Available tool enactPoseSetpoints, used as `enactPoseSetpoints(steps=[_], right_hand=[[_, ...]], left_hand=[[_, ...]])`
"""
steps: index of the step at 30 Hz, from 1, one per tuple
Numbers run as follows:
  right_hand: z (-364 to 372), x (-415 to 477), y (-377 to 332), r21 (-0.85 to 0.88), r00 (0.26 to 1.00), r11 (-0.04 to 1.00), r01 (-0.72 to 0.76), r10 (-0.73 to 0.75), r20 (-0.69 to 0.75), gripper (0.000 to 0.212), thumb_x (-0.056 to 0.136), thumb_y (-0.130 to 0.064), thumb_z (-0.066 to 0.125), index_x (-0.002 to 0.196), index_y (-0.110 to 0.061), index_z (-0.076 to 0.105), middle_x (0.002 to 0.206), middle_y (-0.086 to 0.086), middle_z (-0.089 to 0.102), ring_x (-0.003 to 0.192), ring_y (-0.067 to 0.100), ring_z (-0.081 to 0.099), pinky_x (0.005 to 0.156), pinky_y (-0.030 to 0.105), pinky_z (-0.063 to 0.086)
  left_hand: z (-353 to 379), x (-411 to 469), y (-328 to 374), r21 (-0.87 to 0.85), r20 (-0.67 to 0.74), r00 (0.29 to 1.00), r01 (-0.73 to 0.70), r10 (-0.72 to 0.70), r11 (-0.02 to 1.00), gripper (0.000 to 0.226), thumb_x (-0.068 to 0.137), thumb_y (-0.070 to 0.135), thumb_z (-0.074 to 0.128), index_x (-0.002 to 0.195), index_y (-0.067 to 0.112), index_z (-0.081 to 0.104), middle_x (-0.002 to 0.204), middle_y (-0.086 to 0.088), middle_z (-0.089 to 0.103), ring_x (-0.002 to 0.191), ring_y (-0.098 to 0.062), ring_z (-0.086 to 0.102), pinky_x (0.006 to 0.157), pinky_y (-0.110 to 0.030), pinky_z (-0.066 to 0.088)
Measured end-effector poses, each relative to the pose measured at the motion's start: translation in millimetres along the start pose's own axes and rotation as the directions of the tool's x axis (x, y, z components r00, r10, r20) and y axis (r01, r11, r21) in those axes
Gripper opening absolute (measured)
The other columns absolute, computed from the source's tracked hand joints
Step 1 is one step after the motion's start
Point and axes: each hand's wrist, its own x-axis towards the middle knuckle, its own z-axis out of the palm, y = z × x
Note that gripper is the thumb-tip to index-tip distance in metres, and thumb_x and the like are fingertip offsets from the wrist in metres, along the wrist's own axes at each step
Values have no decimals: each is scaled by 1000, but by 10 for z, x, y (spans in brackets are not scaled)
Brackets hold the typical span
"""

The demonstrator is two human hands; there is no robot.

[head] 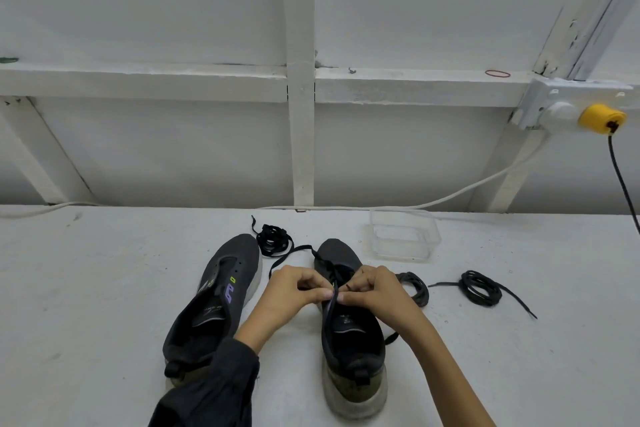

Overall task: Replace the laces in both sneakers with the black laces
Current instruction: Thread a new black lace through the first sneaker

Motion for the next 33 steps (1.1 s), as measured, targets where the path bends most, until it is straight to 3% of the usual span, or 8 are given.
enactPoseSetpoints(steps=[6,10,15,19,24,28,31,33], right_hand=[[35,2,-37,-103,1000,995,-4,4,-3,10,77,-16,80,74,-7,77,71,0,58,67,11,52,67,28,41],[43,-14,-60,-111,1000,994,-13,12,-14,9,77,-16,80,78,-7,78,68,-4,59,64,8,52,66,28,42],[46,-19,-105,-227,1000,974,-16,11,-24,7,78,-22,78,73,-18,76,77,11,67,72,21,59,72,39,49],[63,-27,-136,-306,999,951,-44,35,-33,22,80,-26,73,62,-34,64,74,-3,61,79,18,61,75,40,48],[123,-33,-158,-373,990,925,-77,27,-138,7,81,-21,68,76,-25,70,79,-14,55,87,15,59,75,36,47],[114,-63,-146,-259,967,962,-91,23,-253,30,79,-14,72,59,-33,59,77,-12,64,82,15,61,74,38,48],[94,-54,-87,39,930,998,-55,65,-362,15,79,-9,74,68,-18,71,72,-12,65,71,3,62,69,34,49],[85,-59,-81,189,933,982,-10,77,-353,15,81,-3,72,69,-14,73,67,-12,64,58,-3,58,64,25,45]], left_hand=[[-35,-69,-34,-57,37,999,1,1,998,11,90,10,66,93,8,76,84,-1,73,75,-3,62,67,-16,47],[-5,-69,-72,-64,-23,1000,8,-9,998,16,86,3,69,90,17,76,89,-2,74,79,-6,65,73,-18,52],[48,-34,-56,-80,-31,999,24,-27,996,16,81,2,74,87,17,72,84,-2,73,79,-7,65,73,-15,52],[48,-44,-32,-71,-23,999,-31,29,997,10,87,15,70,96,19,71,94,4,73,87,-3,65,79,-13,48],[116,-73,35,24,-5,992,-127,128,992,21,80,29,76,100,32,71,97,20,69,99,0,60,84,-14,43],[89,-58,-3,171,-48,985,-154,165,973,26,71,35,55,93,42,68,100,27,67,104,3,54,85,-15,36],[74,-81,-85,242,-85,981,-149,174,959,32,69,46,47,95,45,66,102,28,65,106,0,52,87,-22,41],[97,-85,-102,254,-96,980,-146,175,956,29,71,49,48,94,45,67,101,28,65,104,-3,54,89,-29,45]])
